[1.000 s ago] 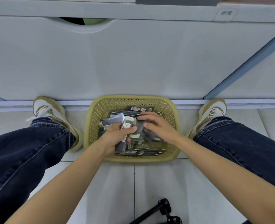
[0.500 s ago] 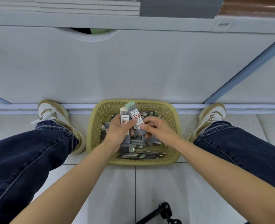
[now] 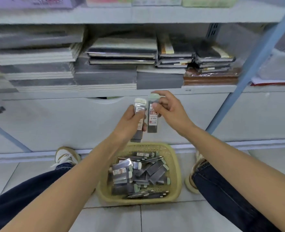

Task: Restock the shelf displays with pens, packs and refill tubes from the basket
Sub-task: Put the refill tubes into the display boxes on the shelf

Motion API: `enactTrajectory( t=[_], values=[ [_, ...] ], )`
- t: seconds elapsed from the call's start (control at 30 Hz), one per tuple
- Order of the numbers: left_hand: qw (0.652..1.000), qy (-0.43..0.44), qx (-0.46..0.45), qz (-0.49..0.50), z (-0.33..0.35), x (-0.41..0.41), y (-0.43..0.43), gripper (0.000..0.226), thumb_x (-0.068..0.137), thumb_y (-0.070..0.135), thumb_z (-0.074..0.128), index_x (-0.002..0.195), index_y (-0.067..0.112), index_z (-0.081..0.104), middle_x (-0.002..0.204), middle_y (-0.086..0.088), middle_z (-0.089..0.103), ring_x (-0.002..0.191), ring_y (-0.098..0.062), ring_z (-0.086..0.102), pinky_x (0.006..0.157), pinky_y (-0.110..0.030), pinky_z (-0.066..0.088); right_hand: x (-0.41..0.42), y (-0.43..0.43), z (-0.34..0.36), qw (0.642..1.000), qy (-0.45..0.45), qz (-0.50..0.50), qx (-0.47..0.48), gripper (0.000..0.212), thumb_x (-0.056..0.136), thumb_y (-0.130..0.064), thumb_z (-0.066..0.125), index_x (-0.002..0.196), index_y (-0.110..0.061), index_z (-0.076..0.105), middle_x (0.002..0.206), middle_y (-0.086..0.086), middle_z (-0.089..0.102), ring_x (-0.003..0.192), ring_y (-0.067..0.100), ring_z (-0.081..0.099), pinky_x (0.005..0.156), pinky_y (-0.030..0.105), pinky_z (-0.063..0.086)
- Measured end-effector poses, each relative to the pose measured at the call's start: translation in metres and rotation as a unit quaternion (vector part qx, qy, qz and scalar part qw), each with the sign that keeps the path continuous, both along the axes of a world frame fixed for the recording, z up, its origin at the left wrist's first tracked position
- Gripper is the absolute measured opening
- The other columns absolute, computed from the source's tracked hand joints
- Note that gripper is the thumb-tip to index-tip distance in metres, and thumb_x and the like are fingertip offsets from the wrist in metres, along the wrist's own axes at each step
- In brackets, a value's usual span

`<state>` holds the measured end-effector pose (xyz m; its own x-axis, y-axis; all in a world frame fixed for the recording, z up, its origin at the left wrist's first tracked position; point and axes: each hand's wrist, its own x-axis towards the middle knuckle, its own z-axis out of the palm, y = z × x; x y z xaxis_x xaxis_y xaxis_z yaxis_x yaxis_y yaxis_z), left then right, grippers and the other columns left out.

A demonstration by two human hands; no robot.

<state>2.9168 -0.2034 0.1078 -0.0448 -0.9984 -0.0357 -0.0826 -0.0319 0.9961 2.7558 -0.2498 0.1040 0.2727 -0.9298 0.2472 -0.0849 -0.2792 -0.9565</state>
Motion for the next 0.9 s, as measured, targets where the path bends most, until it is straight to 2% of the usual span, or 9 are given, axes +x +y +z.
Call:
enactTrajectory(
  t=[0.07, 0.17, 0.3, 0.43, 0.5, 0.57, 0.7, 0.8, 0.9],
  values=[
    [0.999, 0.036, -0.014, -0.005, 0.032, -0.003, -0.005, 0.017, 0.101, 0.015, 0.042, 0.114, 0.009, 0.05, 0.083, 0.001, 0.061, 0.059, -0.011, 0.058, 0.05, -0.021, 0.046, -0.01, -0.003, 0.037, 0.999, -0.005, -0.02, -0.036, 0.027, 0.095, -0.008, 0.057, 0.119, -0.019, 0.053, 0.096, 0.004, 0.069, 0.084, 0.012, 0.065, 0.07, 0.026, 0.052],
    [0.995, 0.028, -0.098, -0.002, 0.08, -0.008, -0.012, 0.014, 0.1, 0.013, 0.046, 0.113, 0.015, 0.051, 0.086, 0.004, 0.07, 0.069, -0.011, 0.066, 0.051, -0.022, 0.05, -0.027, -0.005, 0.092, 0.995, -0.016, -0.044, -0.093, 0.02, 0.097, -0.013, 0.054, 0.117, -0.018, 0.053, 0.104, 0.005, 0.069, 0.088, 0.012, 0.069, 0.069, 0.026, 0.055],
    [0.982, 0.055, -0.181, -0.014, 0.144, -0.01, -0.022, 0.015, 0.099, 0.015, 0.053, 0.111, 0.023, 0.055, 0.09, -0.005, 0.075, 0.081, -0.019, 0.071, 0.066, -0.031, 0.058, -0.049, -0.008, 0.163, 0.982, -0.054, -0.082, -0.162, 0.017, 0.096, -0.012, 0.056, 0.112, -0.015, 0.053, 0.108, 0.011, 0.068, 0.091, 0.016, 0.07, 0.068, 0.031, 0.06],
    [0.969, 0.046, -0.241, -0.018, 0.195, -0.014, -0.033, 0.019, 0.099, 0.016, 0.053, 0.116, 0.025, 0.054, 0.087, -0.002, 0.074, 0.079, -0.018, 0.071, 0.066, -0.031, 0.056, -0.071, -0.016, 0.231, 0.959, -0.094, -0.134, -0.232, 0.014, 0.095, -0.012, 0.057, 0.103, -0.022, 0.053, 0.098, -0.005, 0.071, 0.09, 0.01, 0.07, 0.067, 0.023, 0.057],
    [0.966, 0.039, -0.256, -0.018, 0.214, -0.018, -0.04, 0.017, 0.099, 0.018, 0.053, 0.114, 0.028, 0.055, 0.089, 0.0, 0.074, 0.079, -0.017, 0.07, 0.068, -0.035, 0.058, -0.082, -0.025, 0.259, 0.942, -0.103, -0.164, -0.273, 0.015, 0.095, -0.009, 0.056, 0.101, -0.022, 0.05, 0.094, -0.005, 0.07, 0.089, 0.011, 0.07, 0.07, 0.025, 0.058],
    [0.963, 0.046, -0.264, -0.019, 0.228, -0.02, -0.048, 0.017, 0.099, 0.017, 0.052, 0.111, 0.029, 0.055, 0.091, -0.002, 0.074, 0.078, -0.015, 0.069, 0.07, -0.03, 0.057, -0.09, -0.038, 0.281, 0.927, -0.105, -0.194, -0.303, 0.015, 0.096, -0.007, 0.053, 0.102, -0.02, 0.048, 0.096, 0.0, 0.068, 0.088, 0.012, 0.07, 0.073, 0.028, 0.059],
    [0.966, 0.066, -0.25, -0.017, 0.246, -0.025, -0.062, 0.018, 0.098, 0.016, 0.054, 0.112, 0.026, 0.055, 0.092, -0.003, 0.075, 0.077, -0.014, 0.07, 0.069, -0.025, 0.059, -0.093, -0.069, 0.303, 0.919, -0.047, -0.22, -0.325, 0.012, 0.096, -0.009, 0.054, 0.104, -0.015, 0.046, 0.098, 0.004, 0.065, 0.088, 0.012, 0.069, 0.071, 0.024, 0.058],
    [0.966, 0.071, -0.249, -0.009, 0.25, -0.025, -0.071, 0.017, 0.098, 0.016, 0.054, 0.111, 0.026, 0.055, 0.092, -0.003, 0.075, 0.076, -0.013, 0.071, 0.065, -0.025, 0.058, -0.087, -0.089, 0.306, 0.921, 0.01, -0.219, -0.324, 0.013, 0.096, -0.008, 0.054, 0.102, -0.017, 0.047, 0.1, 0.006, 0.064, 0.09, 0.018, 0.067, 0.071, 0.024, 0.058],
    [0.967, 0.067, -0.248, -0.004, 0.251, -0.024, -0.078, 0.017, 0.097, 0.016, 0.054, 0.111, 0.025, 0.055, 0.092, -0.003, 0.075, 0.077, -0.014, 0.071, 0.065, -0.024, 0.059, -0.08, -0.107, 0.307, 0.912, 0.07, -0.23, -0.333, 0.013, 0.095, -0.009, 0.055, 0.101, -0.02, 0.05, 0.096, 0.0, 0.062, 0.087, 0.016, 0.067, 0.069, 0.021, 0.057]
  ],
)
